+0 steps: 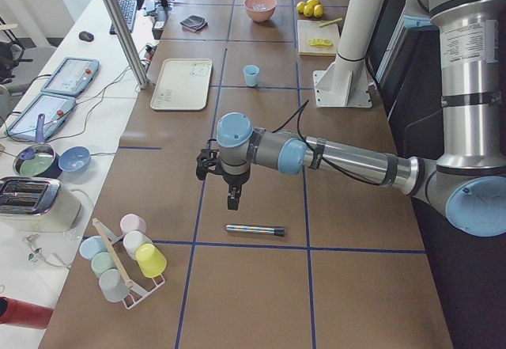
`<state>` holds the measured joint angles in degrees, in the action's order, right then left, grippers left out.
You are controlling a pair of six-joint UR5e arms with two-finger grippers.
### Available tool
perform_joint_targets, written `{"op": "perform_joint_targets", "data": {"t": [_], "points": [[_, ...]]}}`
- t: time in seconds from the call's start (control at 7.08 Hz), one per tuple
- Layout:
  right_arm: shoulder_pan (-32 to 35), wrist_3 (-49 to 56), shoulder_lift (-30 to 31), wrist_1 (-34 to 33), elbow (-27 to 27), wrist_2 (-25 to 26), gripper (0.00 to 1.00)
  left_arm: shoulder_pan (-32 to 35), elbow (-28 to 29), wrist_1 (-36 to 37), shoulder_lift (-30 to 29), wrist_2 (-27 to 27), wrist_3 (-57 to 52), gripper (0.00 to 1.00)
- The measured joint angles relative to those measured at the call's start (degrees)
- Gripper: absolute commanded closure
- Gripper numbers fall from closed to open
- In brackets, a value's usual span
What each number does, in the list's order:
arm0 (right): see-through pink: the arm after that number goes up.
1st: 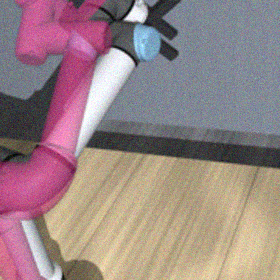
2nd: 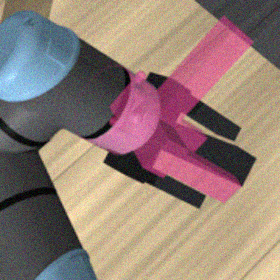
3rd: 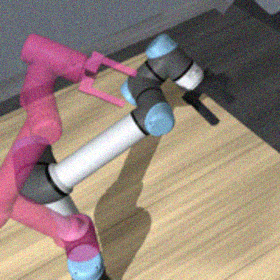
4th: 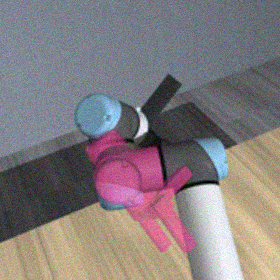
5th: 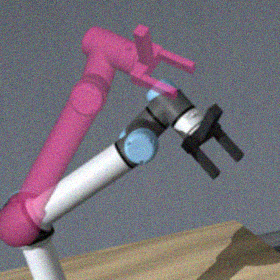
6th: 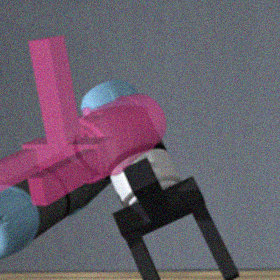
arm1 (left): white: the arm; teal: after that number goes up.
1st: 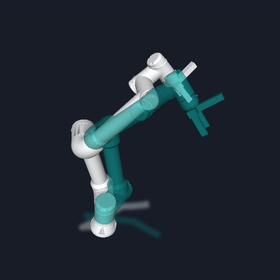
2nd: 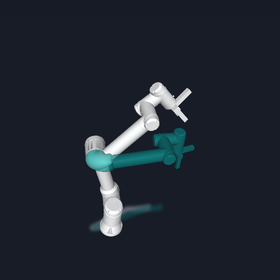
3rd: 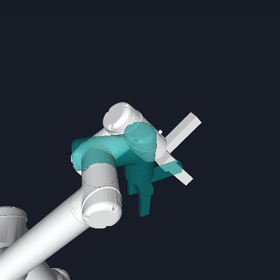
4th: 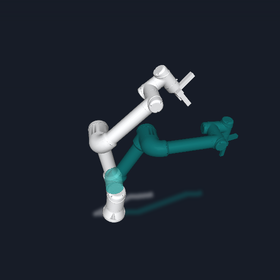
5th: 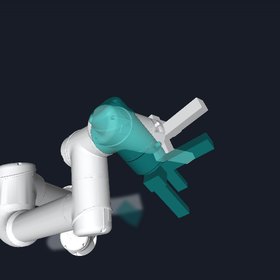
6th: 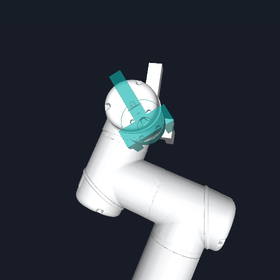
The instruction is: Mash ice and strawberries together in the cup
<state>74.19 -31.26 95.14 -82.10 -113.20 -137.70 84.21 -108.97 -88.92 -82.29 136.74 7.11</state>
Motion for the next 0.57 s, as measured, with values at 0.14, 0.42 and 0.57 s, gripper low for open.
{"op": "perform_joint_targets", "data": {"t": [0.14,0.42,0.57], "points": [[2.9,6.8,2.0,-0.1,1.7,0.1,0.0,2.3,0.3,4.1,-0.5,0.3,-3.5,0.0],[9.9,22.4,3.4,-1.8,7.7,0.4,0.0,3.7,2.1,6.6,-0.9,0.6,-5.7,0.0],[12.1,28.5,3.0,-3.6,10.5,1.0,0.0,3.8,2.7,6.7,-1.3,0.6,-5.8,0.0]]}}
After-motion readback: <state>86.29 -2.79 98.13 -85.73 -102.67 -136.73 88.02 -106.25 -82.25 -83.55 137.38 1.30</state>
